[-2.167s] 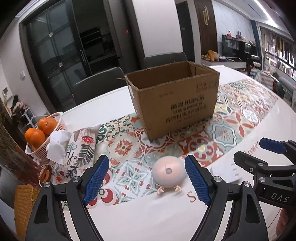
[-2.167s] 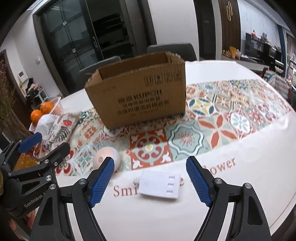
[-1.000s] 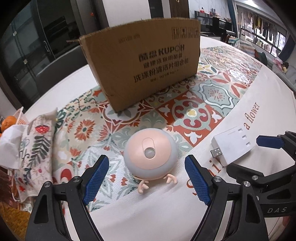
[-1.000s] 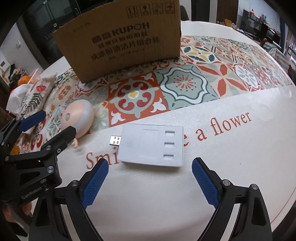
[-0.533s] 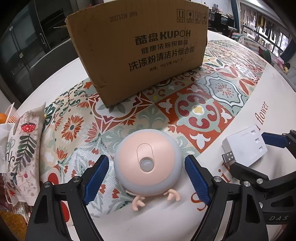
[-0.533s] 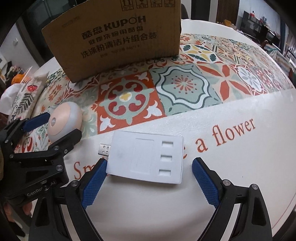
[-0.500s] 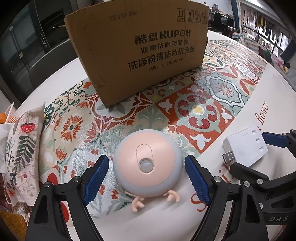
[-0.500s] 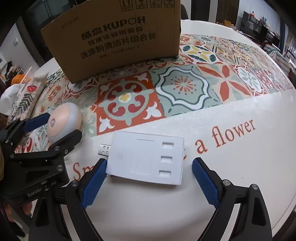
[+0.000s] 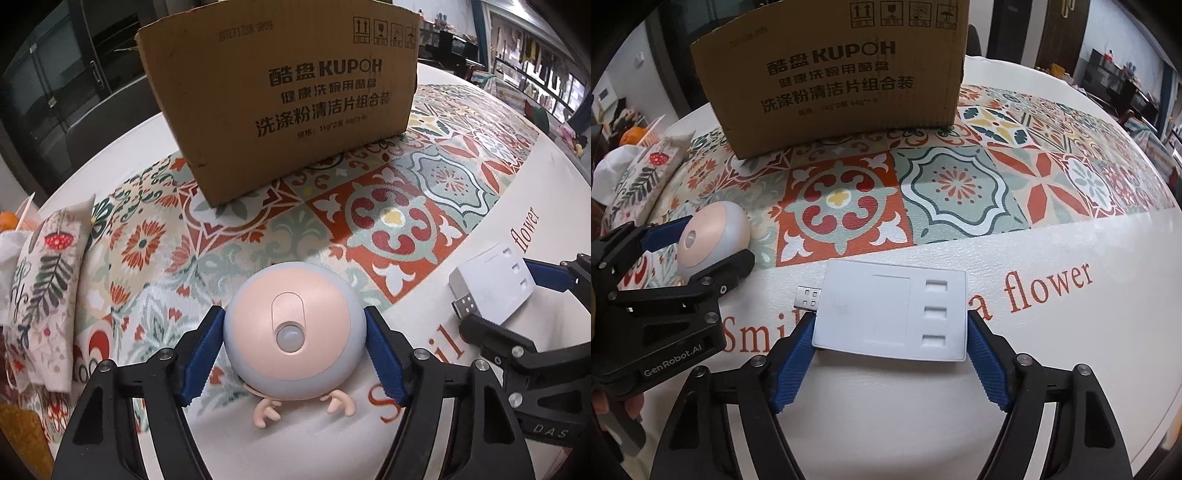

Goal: Organize rigid objects
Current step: 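Grasp the pink round toy with the left tool while the right tool grasps the white power strip, then carry the pink toy and power strip over the box and release both inside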

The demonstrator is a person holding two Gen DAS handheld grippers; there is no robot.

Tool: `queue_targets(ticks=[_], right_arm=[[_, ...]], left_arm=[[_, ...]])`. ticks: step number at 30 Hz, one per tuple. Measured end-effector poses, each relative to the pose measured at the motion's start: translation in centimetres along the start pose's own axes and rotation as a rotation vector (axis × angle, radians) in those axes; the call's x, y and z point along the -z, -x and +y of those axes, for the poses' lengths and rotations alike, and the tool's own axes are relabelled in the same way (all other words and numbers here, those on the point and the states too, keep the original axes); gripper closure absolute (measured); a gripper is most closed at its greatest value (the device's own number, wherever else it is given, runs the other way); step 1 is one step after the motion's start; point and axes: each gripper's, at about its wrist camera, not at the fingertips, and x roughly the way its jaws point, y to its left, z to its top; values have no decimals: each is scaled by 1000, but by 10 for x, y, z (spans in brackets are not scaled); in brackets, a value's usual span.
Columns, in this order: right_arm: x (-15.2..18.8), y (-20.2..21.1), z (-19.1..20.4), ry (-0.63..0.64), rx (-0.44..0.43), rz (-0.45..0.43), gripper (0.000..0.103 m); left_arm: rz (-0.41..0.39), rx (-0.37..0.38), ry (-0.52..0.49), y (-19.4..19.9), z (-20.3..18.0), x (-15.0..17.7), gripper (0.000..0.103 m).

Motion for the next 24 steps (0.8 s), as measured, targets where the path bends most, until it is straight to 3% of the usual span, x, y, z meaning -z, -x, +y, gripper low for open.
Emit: queue_targets(ticks=[13,24], right_arm=[[2,8,-17,5,-59,-30,25],[-17,33,-23,64,-89,-169,25]], left_arm=[[1,-44,177,23,-3,18,29],[-44,-86,308,47,-2,16,29]])
